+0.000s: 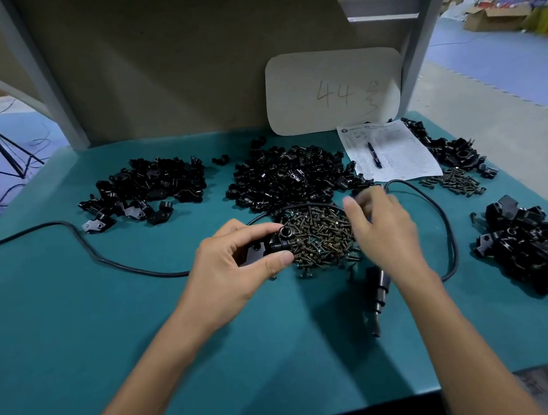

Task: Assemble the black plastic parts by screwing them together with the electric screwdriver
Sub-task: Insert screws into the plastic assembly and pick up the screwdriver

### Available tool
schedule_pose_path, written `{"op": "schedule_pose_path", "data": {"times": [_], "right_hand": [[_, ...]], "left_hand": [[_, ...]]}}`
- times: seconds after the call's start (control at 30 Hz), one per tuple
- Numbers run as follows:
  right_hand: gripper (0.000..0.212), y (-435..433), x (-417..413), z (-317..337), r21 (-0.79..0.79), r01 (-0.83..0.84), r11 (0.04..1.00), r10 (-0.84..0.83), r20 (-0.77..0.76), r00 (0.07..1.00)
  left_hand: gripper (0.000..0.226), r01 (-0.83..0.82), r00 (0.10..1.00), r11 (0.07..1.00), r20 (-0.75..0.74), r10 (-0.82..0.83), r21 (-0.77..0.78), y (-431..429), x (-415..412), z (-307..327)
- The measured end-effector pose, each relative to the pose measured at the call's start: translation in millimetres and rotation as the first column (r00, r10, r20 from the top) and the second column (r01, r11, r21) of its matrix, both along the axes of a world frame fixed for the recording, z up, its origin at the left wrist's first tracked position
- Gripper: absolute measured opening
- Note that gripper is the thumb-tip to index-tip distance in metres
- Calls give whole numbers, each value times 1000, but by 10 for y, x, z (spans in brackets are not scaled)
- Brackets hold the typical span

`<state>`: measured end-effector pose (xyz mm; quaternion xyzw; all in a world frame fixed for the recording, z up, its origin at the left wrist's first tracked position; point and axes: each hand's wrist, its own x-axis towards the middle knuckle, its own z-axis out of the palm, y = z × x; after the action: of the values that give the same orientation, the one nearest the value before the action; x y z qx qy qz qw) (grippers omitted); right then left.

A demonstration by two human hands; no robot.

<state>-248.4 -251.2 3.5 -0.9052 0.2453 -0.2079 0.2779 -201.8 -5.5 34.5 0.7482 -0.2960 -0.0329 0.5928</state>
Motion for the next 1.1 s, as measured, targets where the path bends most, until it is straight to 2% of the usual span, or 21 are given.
{"op": "schedule_pose_path", "data": {"times": [0.03,0.1,0.17,0.23,0.27,0.37,0.47,0.53,0.7,0.8,0.87,0.97,1.1], "right_hand": [[55,-170,32,-82,-41,87,995,-92,-136,986],[81,-410,84,-232,-10,162,987,-154,-387,909],[77,-554,117,-326,65,203,977,-153,-451,879],[62,-677,122,-372,184,253,950,-167,-387,907],[54,-724,109,-393,306,280,910,-182,-311,933],[23,-749,55,-405,701,208,683,-250,-43,967],[13,-710,9,-381,862,116,493,-311,50,949],[15,-667,-4,-373,904,49,425,-342,111,933],[28,-592,52,-293,911,-28,411,-433,222,873],[24,-579,117,-195,950,-121,286,-491,254,833],[34,-527,115,-175,961,-158,225,-522,256,814],[47,-407,71,-207,940,-328,90,-580,318,750],[37,-230,52,-180,893,-450,27,-719,330,612]], "left_hand": [[39,1,1000,1000,-8,-1,-7,12,6,-2],[40,-1,1000,1000,-15,1,4,27,16,-7],[39,-8,1000,1000,-6,9,22,28,25,-10],[39,-12,1000,1000,8,11,27,24,35,-21],[38,-10,1000,1000,9,10,25,23,42,-27],[39,-26,1000,1000,-8,26,13,11,69,-37],[40,-23,1000,999,-11,24,29,-18,75,-64],[40,-21,1000,999,-16,21,24,-32,72,-66],[39,-27,999,999,-26,27,25,-65,66,-76],[40,-20,999,1000,-31,21,20,-77,59,-82],[41,-20,999,999,-31,21,28,-83,56,-87],[39,-20,999,1000,-34,21,21,-107,54,-103],[41,-24,999,999,-46,25,40,-143,35,-162]]}}
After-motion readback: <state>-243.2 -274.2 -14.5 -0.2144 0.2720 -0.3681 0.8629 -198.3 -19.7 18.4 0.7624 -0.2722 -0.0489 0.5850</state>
